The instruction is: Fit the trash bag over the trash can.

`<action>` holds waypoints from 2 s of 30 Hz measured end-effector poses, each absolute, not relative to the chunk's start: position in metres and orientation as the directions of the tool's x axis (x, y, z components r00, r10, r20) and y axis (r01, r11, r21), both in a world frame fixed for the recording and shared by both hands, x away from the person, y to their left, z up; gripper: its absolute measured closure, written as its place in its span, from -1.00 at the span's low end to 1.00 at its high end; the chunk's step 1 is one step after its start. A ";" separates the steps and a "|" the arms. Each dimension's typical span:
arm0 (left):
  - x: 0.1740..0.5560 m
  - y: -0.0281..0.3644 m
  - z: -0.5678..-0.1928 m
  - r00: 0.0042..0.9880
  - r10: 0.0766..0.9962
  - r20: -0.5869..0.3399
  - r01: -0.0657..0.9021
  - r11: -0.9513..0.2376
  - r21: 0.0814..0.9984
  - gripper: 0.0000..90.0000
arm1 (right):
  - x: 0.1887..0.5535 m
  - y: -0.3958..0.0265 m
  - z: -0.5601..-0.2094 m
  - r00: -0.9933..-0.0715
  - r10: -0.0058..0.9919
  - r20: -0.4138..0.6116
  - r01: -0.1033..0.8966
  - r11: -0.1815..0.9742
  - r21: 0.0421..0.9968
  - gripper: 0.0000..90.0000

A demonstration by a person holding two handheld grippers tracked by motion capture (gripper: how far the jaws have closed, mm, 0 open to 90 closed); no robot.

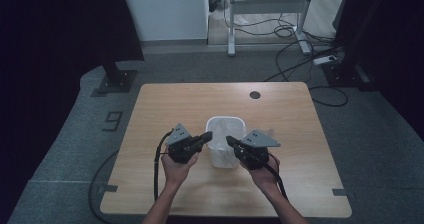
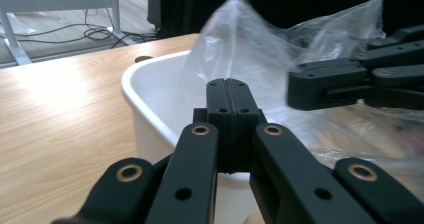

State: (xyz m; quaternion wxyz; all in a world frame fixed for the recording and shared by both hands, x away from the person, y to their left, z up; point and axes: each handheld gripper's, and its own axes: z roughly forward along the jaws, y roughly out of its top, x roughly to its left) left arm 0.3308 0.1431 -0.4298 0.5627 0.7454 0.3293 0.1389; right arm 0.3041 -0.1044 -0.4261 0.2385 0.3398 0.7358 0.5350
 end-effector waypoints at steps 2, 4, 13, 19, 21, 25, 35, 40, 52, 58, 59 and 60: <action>0.331 0.145 -0.430 0.742 0.650 -0.165 0.335 -0.147 0.931 1.00 | 0.301 -0.111 -0.428 -0.648 0.761 0.021 0.246 0.183 0.952 0.99; 0.330 0.147 -0.430 0.737 0.655 -0.166 0.334 -0.141 0.932 1.00 | 0.298 -0.118 -0.429 -0.637 0.770 0.022 0.242 0.173 0.955 0.99; 0.327 0.158 -0.431 0.727 0.665 -0.170 0.336 -0.129 0.933 1.00 | 0.285 -0.140 -0.436 -0.610 0.792 0.023 0.225 0.145 0.964 0.99; 0.325 0.166 -0.431 0.720 0.673 -0.170 0.334 -0.121 0.935 1.00 | 0.281 -0.149 -0.440 -0.597 0.801 0.030 0.223 0.130 0.966 0.99; 0.325 0.169 -0.432 0.716 0.677 -0.170 0.335 -0.120 0.935 1.00 | 0.281 -0.152 -0.442 -0.593 0.804 0.034 0.224 0.124 0.967 0.99; 0.326 0.176 -0.437 0.706 0.684 -0.181 0.348 -0.113 0.930 1.00 | 0.280 -0.156 -0.446 -0.585 0.810 0.046 0.232 0.113 0.966 0.99; 0.328 0.182 -0.443 0.697 0.688 -0.203 0.375 -0.108 0.921 1.00 | 0.281 -0.160 -0.452 -0.578 0.814 0.054 0.236 0.103 0.966 0.99; 0.327 0.182 -0.443 0.698 0.689 -0.194 0.379 -0.126 0.917 1.00 | 0.280 -0.161 -0.456 -0.578 0.814 0.058 0.241 0.103 0.965 0.99; 0.325 0.178 -0.432 0.705 0.683 -0.193 0.363 -0.114 0.925 0.52 | 0.280 -0.161 -0.457 -0.585 0.809 0.054 0.223 0.097 0.970 0.94; 0.326 0.163 -0.407 0.736 0.662 -0.141 0.316 -0.152 0.936 0.19 | 0.280 -0.158 -0.453 -0.597 0.801 0.038 0.218 0.117 0.969 0.95; 0.327 0.159 -0.403 0.745 0.654 -0.135 0.317 -0.168 0.934 0.14 | 0.280 -0.158 -0.453 -0.598 0.800 0.037 0.218 0.118 0.969 0.95; 0.329 0.156 -0.400 0.752 0.646 -0.128 0.315 -0.183 0.931 0.10 | 0.280 -0.157 -0.453 -0.601 0.799 0.035 0.217 0.120 0.969 0.95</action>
